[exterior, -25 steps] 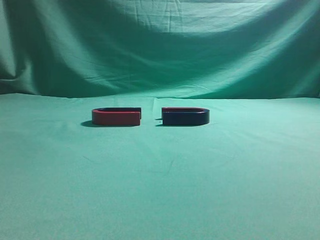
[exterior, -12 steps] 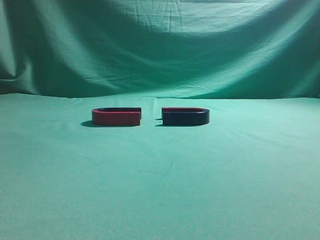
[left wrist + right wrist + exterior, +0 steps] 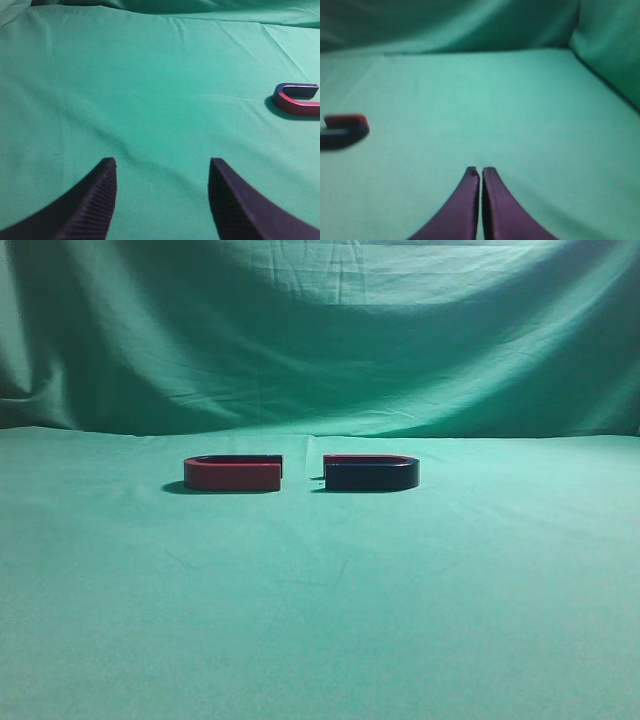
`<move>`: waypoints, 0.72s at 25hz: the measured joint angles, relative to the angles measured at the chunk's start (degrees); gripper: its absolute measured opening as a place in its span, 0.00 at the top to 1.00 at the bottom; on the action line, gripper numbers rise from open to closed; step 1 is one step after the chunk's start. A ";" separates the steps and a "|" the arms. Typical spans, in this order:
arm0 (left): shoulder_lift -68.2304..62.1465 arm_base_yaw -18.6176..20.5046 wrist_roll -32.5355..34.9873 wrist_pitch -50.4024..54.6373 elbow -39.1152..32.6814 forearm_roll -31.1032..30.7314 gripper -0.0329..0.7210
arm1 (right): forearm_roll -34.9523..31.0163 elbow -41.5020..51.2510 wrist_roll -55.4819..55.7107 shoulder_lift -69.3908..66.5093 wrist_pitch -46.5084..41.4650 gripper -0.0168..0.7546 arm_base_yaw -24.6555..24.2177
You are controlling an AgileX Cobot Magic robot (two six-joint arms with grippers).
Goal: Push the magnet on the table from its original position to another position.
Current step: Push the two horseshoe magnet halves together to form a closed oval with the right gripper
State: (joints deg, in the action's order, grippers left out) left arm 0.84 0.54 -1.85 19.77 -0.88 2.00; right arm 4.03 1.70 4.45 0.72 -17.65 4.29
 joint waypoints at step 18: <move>0.00 0.00 0.00 0.00 0.00 0.00 0.43 | -1.42 -25.03 12.72 -29.48 -1.55 0.98 0.00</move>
State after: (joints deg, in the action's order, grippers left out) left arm 0.84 0.54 -1.85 19.77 -0.88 2.00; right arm 2.61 -23.33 17.17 -28.76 -19.20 4.29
